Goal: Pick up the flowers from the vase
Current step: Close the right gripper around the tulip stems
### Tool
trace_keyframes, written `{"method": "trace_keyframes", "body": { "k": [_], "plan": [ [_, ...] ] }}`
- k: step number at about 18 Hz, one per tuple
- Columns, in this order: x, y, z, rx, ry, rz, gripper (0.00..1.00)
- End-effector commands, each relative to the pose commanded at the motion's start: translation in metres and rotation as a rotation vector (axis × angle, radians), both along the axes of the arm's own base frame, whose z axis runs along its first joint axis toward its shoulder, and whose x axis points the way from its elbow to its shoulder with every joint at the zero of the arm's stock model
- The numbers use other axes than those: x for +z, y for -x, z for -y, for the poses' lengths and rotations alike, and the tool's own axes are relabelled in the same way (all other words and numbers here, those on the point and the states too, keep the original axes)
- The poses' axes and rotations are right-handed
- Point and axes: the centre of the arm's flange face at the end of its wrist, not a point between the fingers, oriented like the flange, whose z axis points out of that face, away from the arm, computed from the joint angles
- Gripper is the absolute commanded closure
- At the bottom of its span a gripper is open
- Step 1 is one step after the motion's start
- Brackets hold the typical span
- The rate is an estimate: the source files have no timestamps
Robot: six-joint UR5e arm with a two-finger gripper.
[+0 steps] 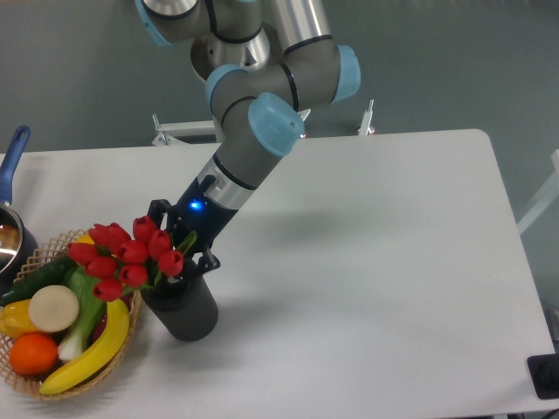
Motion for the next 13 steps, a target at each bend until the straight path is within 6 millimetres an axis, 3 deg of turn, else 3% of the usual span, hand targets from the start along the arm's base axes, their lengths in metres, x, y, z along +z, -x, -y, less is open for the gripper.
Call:
{"method": "trace_keyframes", "body": {
  "k": [13],
  "plan": [
    [0.038, 0.028, 0.008, 0.066, -0.078, 0.062, 0.60]
  ]
}}
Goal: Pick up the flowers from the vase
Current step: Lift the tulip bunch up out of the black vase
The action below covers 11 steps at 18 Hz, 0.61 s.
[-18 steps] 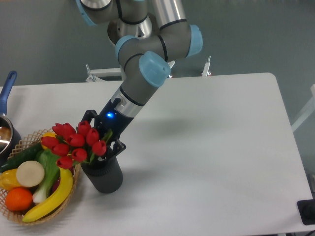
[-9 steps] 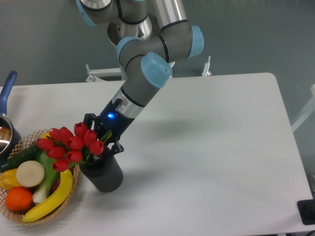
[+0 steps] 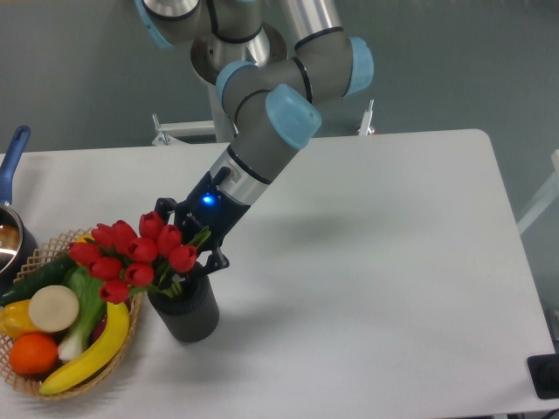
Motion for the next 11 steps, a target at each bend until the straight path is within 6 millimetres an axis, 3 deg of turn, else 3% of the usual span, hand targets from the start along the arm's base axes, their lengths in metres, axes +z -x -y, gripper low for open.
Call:
{"method": "trace_keyframes", "body": {
  "k": [3, 11],
  "plan": [
    [0.022, 0.005, 0.000, 0.041, -0.014, 0.036, 0.59],
    [0.044, -0.003, 0.010, 0.074, -0.021, 0.078, 0.59]
  ]
}}
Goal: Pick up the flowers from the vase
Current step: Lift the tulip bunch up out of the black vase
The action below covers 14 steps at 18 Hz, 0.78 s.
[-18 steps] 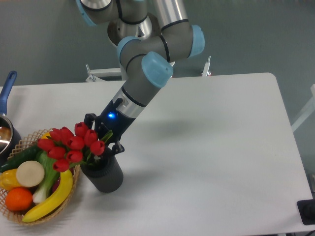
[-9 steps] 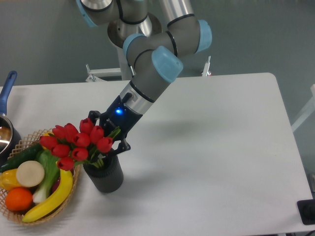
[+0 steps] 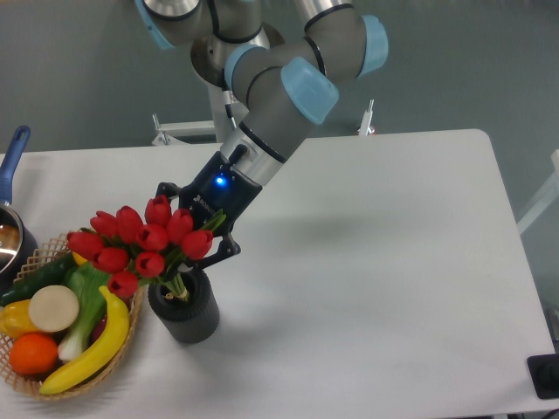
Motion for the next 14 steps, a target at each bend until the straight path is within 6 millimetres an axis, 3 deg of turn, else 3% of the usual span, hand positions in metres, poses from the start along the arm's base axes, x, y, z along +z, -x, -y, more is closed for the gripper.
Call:
{"method": "trace_keyframes", "body": {
  "k": [8, 14],
  "plan": [
    [0.017, -0.022, 0.015, 0.019, 0.004, 0.043, 0.59],
    [0.035, -0.029, 0.015, 0.031, -0.018, 0.129, 0.59]
  ]
}}
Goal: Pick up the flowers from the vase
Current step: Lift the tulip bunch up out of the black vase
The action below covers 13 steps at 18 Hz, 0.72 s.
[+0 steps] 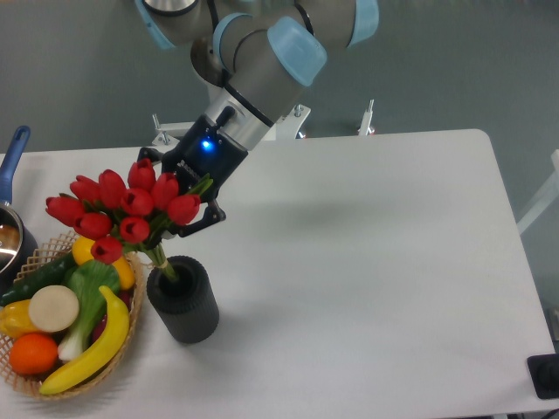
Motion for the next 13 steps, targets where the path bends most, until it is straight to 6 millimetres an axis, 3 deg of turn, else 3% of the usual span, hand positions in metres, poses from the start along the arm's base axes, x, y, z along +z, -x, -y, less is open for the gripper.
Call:
{"method": "trace_keyframes", "body": {
  "k": [13],
  "plan": [
    [0.034, 0.025, 0.007, 0.047, -0.042, -0.026, 0.59]
  ]
}}
